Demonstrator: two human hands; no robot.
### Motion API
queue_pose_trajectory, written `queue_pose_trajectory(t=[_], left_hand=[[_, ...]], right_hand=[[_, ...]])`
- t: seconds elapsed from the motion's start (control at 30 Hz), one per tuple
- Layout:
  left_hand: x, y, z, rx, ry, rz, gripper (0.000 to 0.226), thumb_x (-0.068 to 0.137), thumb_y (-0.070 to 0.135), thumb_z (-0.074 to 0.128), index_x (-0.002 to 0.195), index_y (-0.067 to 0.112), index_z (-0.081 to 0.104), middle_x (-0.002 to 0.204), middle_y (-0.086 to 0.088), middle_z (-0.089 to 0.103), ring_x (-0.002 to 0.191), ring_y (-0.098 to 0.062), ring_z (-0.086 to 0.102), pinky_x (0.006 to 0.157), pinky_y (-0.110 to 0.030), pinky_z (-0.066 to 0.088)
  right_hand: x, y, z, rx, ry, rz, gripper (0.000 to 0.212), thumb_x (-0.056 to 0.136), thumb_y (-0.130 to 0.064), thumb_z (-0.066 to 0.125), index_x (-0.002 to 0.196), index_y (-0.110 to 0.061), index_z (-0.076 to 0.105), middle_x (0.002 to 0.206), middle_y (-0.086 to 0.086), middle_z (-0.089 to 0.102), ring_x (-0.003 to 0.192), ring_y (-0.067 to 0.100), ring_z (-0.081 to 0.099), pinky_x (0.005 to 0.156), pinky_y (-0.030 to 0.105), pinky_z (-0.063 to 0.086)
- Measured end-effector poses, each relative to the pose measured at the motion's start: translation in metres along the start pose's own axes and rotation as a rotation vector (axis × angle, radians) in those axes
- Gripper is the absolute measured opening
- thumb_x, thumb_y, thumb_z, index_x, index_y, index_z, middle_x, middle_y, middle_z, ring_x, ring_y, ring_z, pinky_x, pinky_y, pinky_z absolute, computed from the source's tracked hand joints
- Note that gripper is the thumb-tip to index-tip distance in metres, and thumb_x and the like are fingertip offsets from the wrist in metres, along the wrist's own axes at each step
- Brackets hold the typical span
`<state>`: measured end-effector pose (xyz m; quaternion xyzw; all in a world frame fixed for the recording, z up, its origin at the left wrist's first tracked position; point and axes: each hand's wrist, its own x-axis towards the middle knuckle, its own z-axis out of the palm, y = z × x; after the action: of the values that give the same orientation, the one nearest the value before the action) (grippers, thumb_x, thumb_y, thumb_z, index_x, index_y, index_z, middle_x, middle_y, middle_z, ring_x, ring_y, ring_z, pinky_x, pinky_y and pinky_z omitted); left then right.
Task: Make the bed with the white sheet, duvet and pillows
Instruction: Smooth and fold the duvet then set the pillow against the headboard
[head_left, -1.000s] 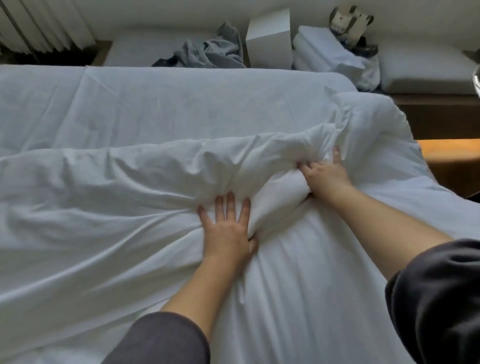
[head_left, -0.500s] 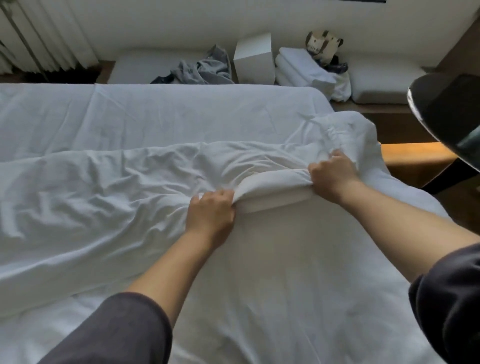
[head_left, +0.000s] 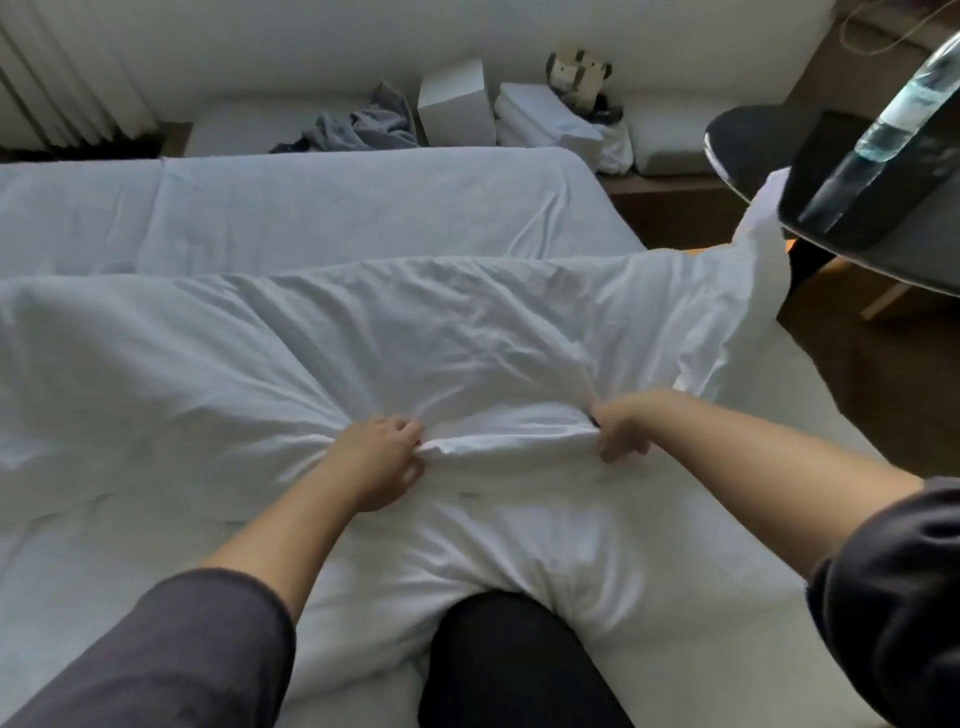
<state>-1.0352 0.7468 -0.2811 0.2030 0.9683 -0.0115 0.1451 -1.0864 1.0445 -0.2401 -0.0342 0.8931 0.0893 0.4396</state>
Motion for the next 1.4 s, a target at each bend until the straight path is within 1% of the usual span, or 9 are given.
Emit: queue_pose_trajectory(t=[0.17,0.27,0.4,0.53,0.63,0.87,1.03,1.3,1.4], left_hand=[[0.018,0.027,-0.006,-0.042,0.094,0.021,0.063,0.080,0.059,0.059,0.128,0.022,0.042,0.131,-0.002,0.046,0.120,-0.024,0.049,0.091,-0.038,0.045],[0.035,0.059,-0.007,-0.020,0.125,0.040,0.065,0.078,0.050,0.063,0.131,0.023,0.039,0.130,-0.003,0.042,0.119,-0.026,0.045,0.089,-0.038,0.043],[0.057,0.085,-0.004,0.021,0.175,0.009,0.037,0.086,0.028,0.056,0.120,0.019,0.046,0.120,-0.006,0.053,0.108,-0.031,0.054,0.077,-0.036,0.045],[0.071,0.083,0.001,0.008,0.164,0.028,0.024,0.089,0.024,0.047,0.112,0.017,0.051,0.115,-0.007,0.061,0.104,-0.033,0.061,0.076,-0.035,0.047],[0.072,0.083,0.005,-0.007,0.151,0.037,0.024,0.091,0.026,0.047,0.112,0.016,0.052,0.115,-0.008,0.061,0.105,-0.034,0.060,0.078,-0.038,0.047],[0.066,0.070,0.022,-0.047,0.330,0.049,0.015,0.075,0.025,0.053,0.074,0.010,0.056,0.071,-0.011,0.058,0.062,-0.034,0.060,0.045,-0.032,0.039],[0.058,0.084,0.012,0.014,0.457,0.043,0.032,0.055,0.009,0.084,0.061,0.013,0.053,0.055,-0.008,0.054,0.045,-0.029,0.055,0.044,-0.023,0.025],[0.042,0.091,0.022,-0.033,0.465,0.220,0.014,0.078,0.023,0.056,0.069,0.013,0.060,0.068,-0.007,0.060,0.059,-0.030,0.061,0.047,-0.029,0.044],[0.016,0.046,0.037,0.094,0.416,0.185,0.038,0.076,0.032,0.044,0.101,0.012,0.065,0.103,-0.011,0.066,0.095,-0.033,0.064,0.083,-0.045,0.048]], right_hand=[[0.005,0.038,-0.015,0.336,0.185,-0.021,0.029,0.098,-0.041,0.051,0.083,-0.016,0.050,0.088,0.009,0.056,0.070,0.020,0.052,0.060,0.030,0.042],[0.011,0.070,-0.014,0.217,0.472,0.230,0.047,0.093,-0.048,0.052,0.129,-0.019,0.046,0.134,0.011,0.045,0.119,0.032,0.047,0.094,0.046,0.043],[0.033,0.103,0.007,0.362,0.324,0.438,0.086,0.084,-0.049,0.062,0.151,-0.021,0.015,0.146,0.023,0.031,0.128,0.044,0.041,0.103,0.052,0.042],[0.046,0.107,0.017,0.241,0.438,0.278,0.032,0.085,-0.009,0.059,0.117,-0.008,0.062,0.120,0.019,0.063,0.110,0.035,0.060,0.080,0.031,0.046],[0.048,0.103,0.022,0.171,0.433,0.211,0.023,0.081,-0.005,0.059,0.102,-0.008,0.069,0.110,0.017,0.066,0.102,0.035,0.063,0.073,0.029,0.042],[0.028,0.101,0.040,0.110,0.373,-0.184,0.102,0.062,-0.075,0.059,0.149,-0.029,0.033,0.153,0.003,0.031,0.140,0.024,0.032,0.113,0.043,0.030],[0.021,0.124,0.054,-0.190,0.579,-0.080,0.048,0.091,-0.012,0.049,0.134,-0.031,0.053,0.125,0.009,0.065,0.111,0.030,0.063,0.087,0.035,0.048],[0.006,0.120,0.054,-0.279,0.446,0.049,0.037,0.092,-0.016,0.048,0.127,-0.018,0.060,0.128,0.009,0.060,0.115,0.030,0.059,0.094,0.036,0.049],[0.014,0.084,0.064,-0.162,0.494,0.022,0.090,0.084,-0.044,0.061,0.154,-0.014,0.014,0.160,0.008,0.018,0.144,0.030,0.026,0.112,0.049,0.030]])
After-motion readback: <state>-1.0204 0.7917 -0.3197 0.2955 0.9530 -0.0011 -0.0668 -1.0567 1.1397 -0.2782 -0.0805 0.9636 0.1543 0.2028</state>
